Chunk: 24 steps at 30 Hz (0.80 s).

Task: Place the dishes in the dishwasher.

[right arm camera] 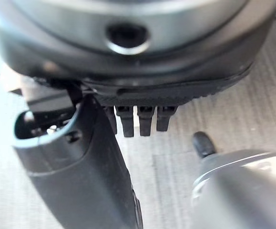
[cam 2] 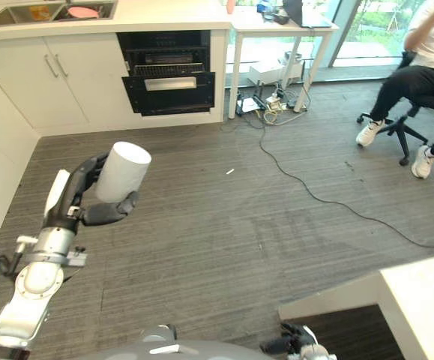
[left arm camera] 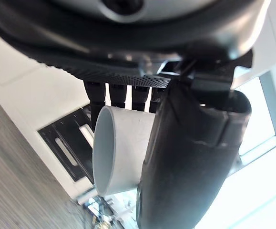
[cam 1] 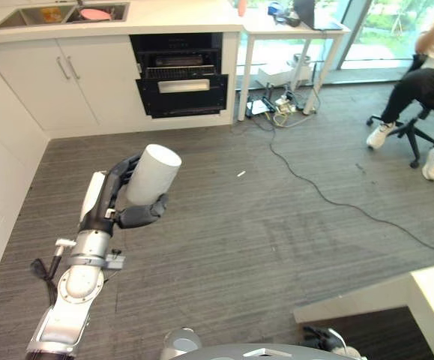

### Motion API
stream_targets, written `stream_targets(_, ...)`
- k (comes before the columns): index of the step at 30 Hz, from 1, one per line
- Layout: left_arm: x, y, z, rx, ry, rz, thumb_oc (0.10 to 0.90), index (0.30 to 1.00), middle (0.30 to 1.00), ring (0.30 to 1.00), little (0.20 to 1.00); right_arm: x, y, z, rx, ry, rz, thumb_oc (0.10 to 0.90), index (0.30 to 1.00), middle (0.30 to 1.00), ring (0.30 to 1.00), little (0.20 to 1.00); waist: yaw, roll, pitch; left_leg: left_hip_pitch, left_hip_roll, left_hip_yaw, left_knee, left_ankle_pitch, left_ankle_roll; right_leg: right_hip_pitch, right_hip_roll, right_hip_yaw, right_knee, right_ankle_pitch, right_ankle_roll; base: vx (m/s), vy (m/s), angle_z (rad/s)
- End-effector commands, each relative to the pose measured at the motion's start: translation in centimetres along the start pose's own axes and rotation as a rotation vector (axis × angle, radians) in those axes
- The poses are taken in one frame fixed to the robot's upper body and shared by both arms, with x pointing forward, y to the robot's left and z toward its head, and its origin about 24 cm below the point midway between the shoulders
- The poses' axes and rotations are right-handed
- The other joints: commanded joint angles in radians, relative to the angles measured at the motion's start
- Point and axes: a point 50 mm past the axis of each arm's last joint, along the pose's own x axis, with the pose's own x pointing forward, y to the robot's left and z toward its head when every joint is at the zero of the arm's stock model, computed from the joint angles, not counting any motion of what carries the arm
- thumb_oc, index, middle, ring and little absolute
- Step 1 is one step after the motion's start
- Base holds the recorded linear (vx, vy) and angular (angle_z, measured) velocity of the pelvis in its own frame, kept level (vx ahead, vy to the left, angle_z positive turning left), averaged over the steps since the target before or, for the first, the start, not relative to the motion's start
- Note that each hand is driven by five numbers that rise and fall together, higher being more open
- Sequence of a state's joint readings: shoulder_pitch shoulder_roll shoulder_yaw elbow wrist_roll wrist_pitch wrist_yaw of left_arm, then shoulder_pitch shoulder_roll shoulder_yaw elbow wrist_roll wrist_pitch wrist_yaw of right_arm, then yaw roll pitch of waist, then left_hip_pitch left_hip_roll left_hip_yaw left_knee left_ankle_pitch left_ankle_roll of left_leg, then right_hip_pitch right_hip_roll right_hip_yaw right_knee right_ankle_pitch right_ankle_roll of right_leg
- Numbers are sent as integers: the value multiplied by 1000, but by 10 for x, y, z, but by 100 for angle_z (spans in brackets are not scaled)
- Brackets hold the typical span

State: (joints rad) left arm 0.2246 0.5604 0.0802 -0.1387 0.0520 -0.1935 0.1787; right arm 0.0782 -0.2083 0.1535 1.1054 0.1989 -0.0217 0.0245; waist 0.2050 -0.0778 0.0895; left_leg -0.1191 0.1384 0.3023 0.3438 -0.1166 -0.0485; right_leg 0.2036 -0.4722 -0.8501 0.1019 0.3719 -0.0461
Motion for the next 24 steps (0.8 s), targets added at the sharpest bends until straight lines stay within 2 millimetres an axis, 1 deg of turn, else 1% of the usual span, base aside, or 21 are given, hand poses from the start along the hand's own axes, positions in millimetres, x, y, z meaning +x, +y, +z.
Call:
stream_targets(1,23,23,53,-12,-291,183,400,300,300,300,300,0,-25,17,-18,-49,-62,800,900,900,900,900,-6,63,-6,179,-6,-138,-394,56,-45,-86,-27,68,68,-244,285,12,168,132)
stream_targets(2,27,19,55,-24,-302,176,400,300,300,300,300,1,-22,26,16,-85,-59,800,900,900,900,900,-44,51,11,158,-49,-215,-376,69,-25,-123,17,282,70,-260,262,14,153,208)
stream_targets(3,31,15,55,-23,-307,163,400,300,300,300,300,1,-20,27,61,-101,-52,800,900,900,900,900,-72,52,17,151,-66,-278,-369,75,-16,-142,79,442,60,-301,260,14,153,208)
stream_targets(4,31,15,55,-23,-307,163,400,300,300,300,300,1,-20,27,61,-101,-52,800,900,900,900,900,-72,52,17,151,-66,-278,-369,75,-16,-142,79,442,60,-301,260,169,188,257)
stream_targets(5,38,5,58,-10,-326,115,400,300,300,300,300,1,-17,28,128,-111,-38,800,900,900,900,900,-109,53,27,158,-102,-389,-374,80,3,-164,212,664,42,-393,238,134,131,131)
stream_targets(6,38,5,58,-10,-326,115,400,300,300,300,300,1,-17,28,128,-111,-38,800,900,900,900,900,-109,53,27,158,-102,-389,-374,80,3,-164,212,664,42,-393,238,171,152,280)
stream_targets(7,43,0,61,-11,-339,92,400,300,300,300,300,2,-16,29,139,-116,-33,800,900,900,900,900,-114,44,34,155,-121,-441,-379,91,8,-173,254,698,24,-407,223,118,-14,229)
stream_targets(8,51,-6,67,-19,-359,76,400,300,300,300,300,2,-13,31,126,-122,-28,800,900,900,900,900,-120,28,53,154,-145,-530,-378,106,11,-180,294,720,25,-407,219,217,-109,296)
stream_targets(9,55,-13,70,-35,-369,57,400,300,300,300,300,2,-10,29,116,-116,-18,800,900,900,900,900,-115,4,57,149,-153,-573,-370,100,5,-148,306,716,1,-420,208,180,-130,146)
stream_targets(11,55,-13,70,-35,-369,57,400,300,300,300,300,2,-10,29,116,-116,-18,800,900,900,900,900,-115,4,57,149,-153,-573,-370,100,5,-148,306,716,1,-420,208,66,-77,95)
stream_targets(12,55,-14,70,-36,-369,53,400,300,300,300,300,2,-8,29,111,-119,-17,800,900,900,900,900,-106,-5,56,148,-153,-583,-371,100,-4,-129,304,689,-20,-412,204,177,-130,288)
stream_targets(13,54,-30,71,-97,-363,-7,400,300,300,300,300,10,0,43,90,-69,-109,800,900,900,900,900,-48,-4,26,152,-149,-608,-379,87,-13,-66,293,594,-82,-404,207,177,-130,288)
stream_targets(14,54,-30,71,-97,-363,-7,400,300,300,300,300,10,0,43,90,-69,-109,800,900,900,900,900,-48,-4,26,152,-149,-608,-379,87,-13,-66,293,594,-82,-404,207,262,-62,201)
stream_targets(15,51,-33,68,-156,-333,-6,400,300,300,300,300,7,-7,14,86,40,-142,800,900,900,900,900,-30,11,12,159,-151,-635,-389,95,-10,-41,302,569,-123,-396,211,163,21,96)
stream_targets(17,48,-33,67,-154,-328,-11,400,300,300,300,300,7,-9,11,91,55,-155,800,900,900,900,900,-29,16,7,165,-148,-635,-390,91,-11,-38,306,570,-132,-395,210,124,12,110)
stream_targets(18,45,-35,67,-131,-332,-28,400,300,300,300,300,7,-11,13,100,47,-158,800,900,900,900,900,-23,20,7,174,-141,-627,-391,88,-12,-32,311,578,-143,-394,206,68,-36,79)
stream_targets(19,43,-34,65,-88,-335,-46,400,300,300,300,300,8,-11,21,110,16,-148,800,900,900,900,900,-24,24,6,186,-128,-617,-399,87,-15,-29,322,589,-158,-395,201,94,-54,57)
stream_targets(21,40,-29,61,-63,-321,-37,400,300,300,300,300,9,-6,25,102,-6,-130,800,900,900,900,900,-32,27,3,203,-112,-599,-409,83,-18,-25,327,600,-175,-389,199,58,-55,-48)
stream_targets(22,40,-29,61,-63,-321,-37,400,300,300,300,300,9,-6,25,102,-6,-130,800,900,900,900,900,-32,27,3,203,-112,-599,-409,83,-18,-25,327,600,-175,-389,199,55,-63,-70)
stream_targets(23,36,-26,57,-52,-303,-29,400,300,300,300,300,9,0,26,92,-18,-110,800,900,900,900,900,-42,27,-2,218,-98,-583,-413,79,-19,-22,334,617,-183,-388,196,38,-40,-37)
stream_targets(24,36,-26,57,-52,-303,-29,400,300,300,300,300,9,0,26,92,-18,-110,800,900,900,900,900,-42,27,-2,218,-98,-583,-413,79,-19,-22,334,617,-183,-388,196,23,-46,-56)
